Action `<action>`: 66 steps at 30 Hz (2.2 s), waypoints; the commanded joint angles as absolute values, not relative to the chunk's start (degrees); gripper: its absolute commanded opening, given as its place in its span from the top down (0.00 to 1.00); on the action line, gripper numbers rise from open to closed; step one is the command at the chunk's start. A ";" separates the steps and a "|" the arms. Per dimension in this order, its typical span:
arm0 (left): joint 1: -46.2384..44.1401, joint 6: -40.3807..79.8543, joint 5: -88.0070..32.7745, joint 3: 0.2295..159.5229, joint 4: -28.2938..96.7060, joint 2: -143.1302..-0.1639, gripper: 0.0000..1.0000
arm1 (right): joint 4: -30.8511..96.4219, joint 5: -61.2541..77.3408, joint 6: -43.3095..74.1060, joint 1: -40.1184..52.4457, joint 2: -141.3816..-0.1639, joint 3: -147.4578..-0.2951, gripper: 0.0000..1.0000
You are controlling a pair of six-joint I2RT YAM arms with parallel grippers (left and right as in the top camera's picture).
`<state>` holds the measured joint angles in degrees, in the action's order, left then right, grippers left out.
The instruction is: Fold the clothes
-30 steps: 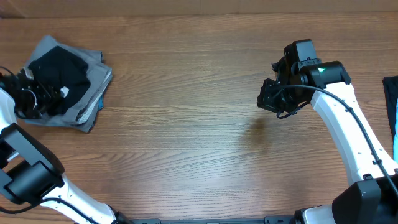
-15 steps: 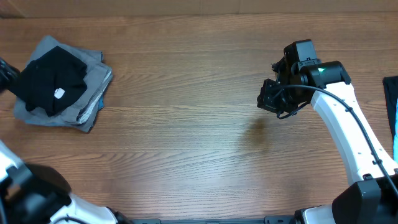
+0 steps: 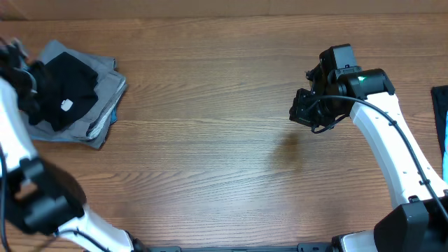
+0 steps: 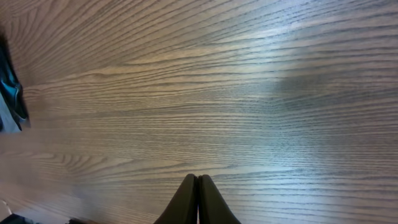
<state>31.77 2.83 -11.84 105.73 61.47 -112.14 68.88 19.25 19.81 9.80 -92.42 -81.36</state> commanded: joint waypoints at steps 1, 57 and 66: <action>31.90 4.99 -2.87 103.39 61.78 -117.78 0.96 | 69.17 19.11 19.53 9.96 -92.27 -81.82 0.94; 14.13 -4.51 -11.86 114.89 92.38 -74.76 0.00 | 70.26 11.14 7.22 8.64 -58.78 -96.05 0.00; 14.17 -4.51 -11.86 114.91 92.38 -75.00 0.00 | 44.88 8.36 -8.21 7.38 -41.54 -72.75 0.00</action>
